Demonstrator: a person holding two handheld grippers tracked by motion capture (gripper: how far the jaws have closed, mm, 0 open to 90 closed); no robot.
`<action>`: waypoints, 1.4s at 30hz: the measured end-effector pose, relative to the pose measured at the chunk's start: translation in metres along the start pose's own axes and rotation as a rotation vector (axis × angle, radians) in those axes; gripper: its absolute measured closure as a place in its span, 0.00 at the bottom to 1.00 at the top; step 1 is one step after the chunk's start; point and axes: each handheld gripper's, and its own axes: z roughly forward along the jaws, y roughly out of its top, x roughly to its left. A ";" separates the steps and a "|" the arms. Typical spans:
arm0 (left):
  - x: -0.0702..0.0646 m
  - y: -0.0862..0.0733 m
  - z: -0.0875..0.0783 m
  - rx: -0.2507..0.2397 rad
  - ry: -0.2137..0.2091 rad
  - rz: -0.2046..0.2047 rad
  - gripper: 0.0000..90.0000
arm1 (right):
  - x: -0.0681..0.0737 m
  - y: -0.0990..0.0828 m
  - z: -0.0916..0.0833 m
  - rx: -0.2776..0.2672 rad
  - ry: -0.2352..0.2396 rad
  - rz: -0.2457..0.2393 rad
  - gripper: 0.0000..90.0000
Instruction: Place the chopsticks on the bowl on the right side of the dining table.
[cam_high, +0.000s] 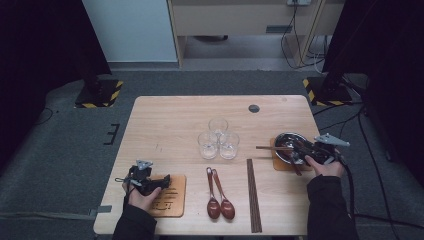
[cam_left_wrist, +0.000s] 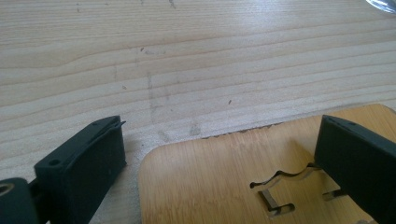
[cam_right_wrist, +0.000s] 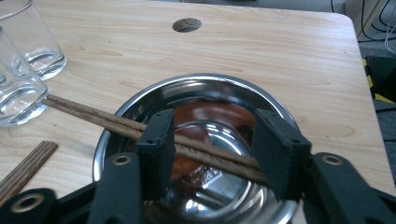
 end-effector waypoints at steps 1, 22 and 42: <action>0.000 0.000 0.000 0.000 0.000 0.000 0.01 | -0.001 -0.001 -0.003 0.000 -0.003 0.008 0.59; 0.000 0.000 0.000 0.000 0.000 0.000 0.01 | -0.018 -0.014 -0.009 0.031 -0.058 0.029 0.60; 0.000 0.000 0.000 0.000 0.000 0.000 0.01 | -0.009 0.004 -0.023 -0.055 0.006 0.047 0.57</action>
